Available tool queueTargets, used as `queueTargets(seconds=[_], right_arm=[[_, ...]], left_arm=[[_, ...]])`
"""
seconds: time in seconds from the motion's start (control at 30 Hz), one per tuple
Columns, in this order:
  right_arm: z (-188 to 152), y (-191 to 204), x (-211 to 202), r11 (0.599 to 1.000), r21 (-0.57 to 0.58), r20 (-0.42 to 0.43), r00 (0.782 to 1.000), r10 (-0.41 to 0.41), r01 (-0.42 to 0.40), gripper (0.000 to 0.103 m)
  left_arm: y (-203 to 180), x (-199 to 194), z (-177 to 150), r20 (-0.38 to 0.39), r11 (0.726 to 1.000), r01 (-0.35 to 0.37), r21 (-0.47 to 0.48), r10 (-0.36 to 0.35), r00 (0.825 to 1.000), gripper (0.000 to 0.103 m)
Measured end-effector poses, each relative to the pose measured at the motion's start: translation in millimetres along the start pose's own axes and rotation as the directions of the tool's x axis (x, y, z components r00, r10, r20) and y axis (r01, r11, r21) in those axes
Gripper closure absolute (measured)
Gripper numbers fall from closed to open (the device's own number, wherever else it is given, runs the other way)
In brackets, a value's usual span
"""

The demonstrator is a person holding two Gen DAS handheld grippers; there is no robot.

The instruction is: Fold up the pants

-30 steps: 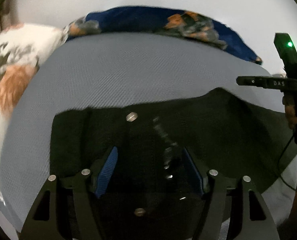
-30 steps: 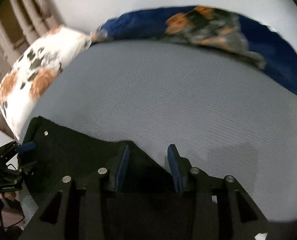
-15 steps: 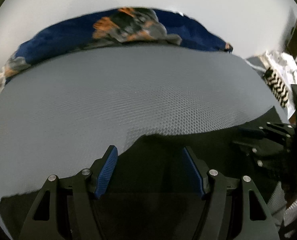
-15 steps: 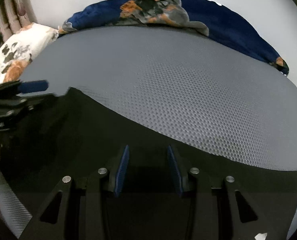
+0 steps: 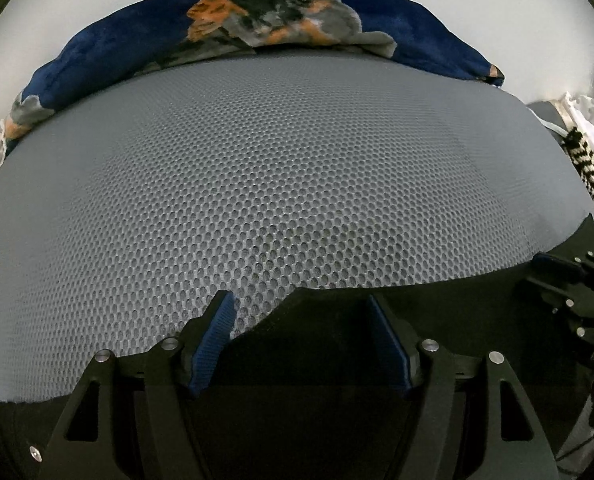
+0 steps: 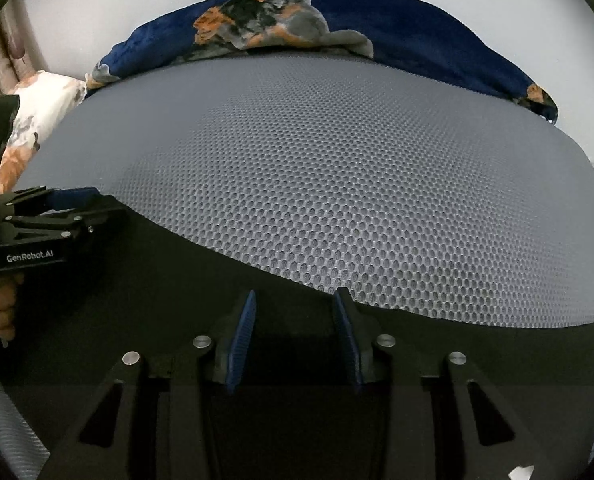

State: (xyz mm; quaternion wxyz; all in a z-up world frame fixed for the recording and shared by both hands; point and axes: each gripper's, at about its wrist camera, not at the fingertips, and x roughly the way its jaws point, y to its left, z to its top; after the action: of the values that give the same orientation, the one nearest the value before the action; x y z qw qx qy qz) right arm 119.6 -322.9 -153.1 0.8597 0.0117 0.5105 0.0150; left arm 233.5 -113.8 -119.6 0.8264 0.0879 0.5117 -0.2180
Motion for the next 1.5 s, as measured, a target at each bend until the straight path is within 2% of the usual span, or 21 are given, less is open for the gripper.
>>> queueTargets(seconds=[0.13, 0.23, 0.4, 0.67, 0.8, 1.07, 1.27, 1.5], right_arm=[[0, -2, 0, 1.000, 0.001, 0.004, 1.000, 0.015, -0.015, 0.067], [-1, -3, -1, 1.000, 0.000, 0.007, 1.000, 0.019, -0.019, 0.067], [-3, -5, -5, 1.000, 0.005, 0.024, 0.999, 0.028, -0.028, 0.065], [-14, -11, -21, 1.000, 0.008, 0.054, 0.999, -0.002, 0.001, 0.063], [-29, -23, -28, 0.999, 0.029, 0.056, 0.998, -0.030, 0.029, 0.062], [-66, -76, -46, 0.988, 0.135, 0.021, 0.997, -0.074, 0.070, 0.061], [-93, -130, -64, 0.964, 0.201, -0.025, 0.985, -0.170, 0.172, 0.061], [-120, -203, -91, 0.914, 0.341, -0.075, 0.975, -0.207, 0.220, 0.058]], left_arm=[[2, -11, -1, -0.024, 0.998, -0.007, -0.060, 0.006, 1.000, 0.034], [3, -31, -8, 0.003, 0.997, -0.017, -0.082, 0.018, 1.000, 0.034], [14, -66, -35, 0.041, 0.991, -0.069, -0.119, 0.075, 0.996, 0.034], [41, -86, -87, 0.007, 0.966, -0.135, -0.221, 0.140, 0.990, 0.034], [37, -92, -107, 0.019, 0.965, -0.167, -0.201, 0.174, 0.985, 0.034], [34, -91, -115, 0.028, 0.964, -0.180, -0.197, 0.189, 0.982, 0.032], [30, -92, -117, 0.017, 0.966, -0.185, -0.181, 0.191, 0.981, 0.029], [7, -104, -125, -0.001, 0.980, -0.106, -0.168, 0.107, 0.994, 0.028]])
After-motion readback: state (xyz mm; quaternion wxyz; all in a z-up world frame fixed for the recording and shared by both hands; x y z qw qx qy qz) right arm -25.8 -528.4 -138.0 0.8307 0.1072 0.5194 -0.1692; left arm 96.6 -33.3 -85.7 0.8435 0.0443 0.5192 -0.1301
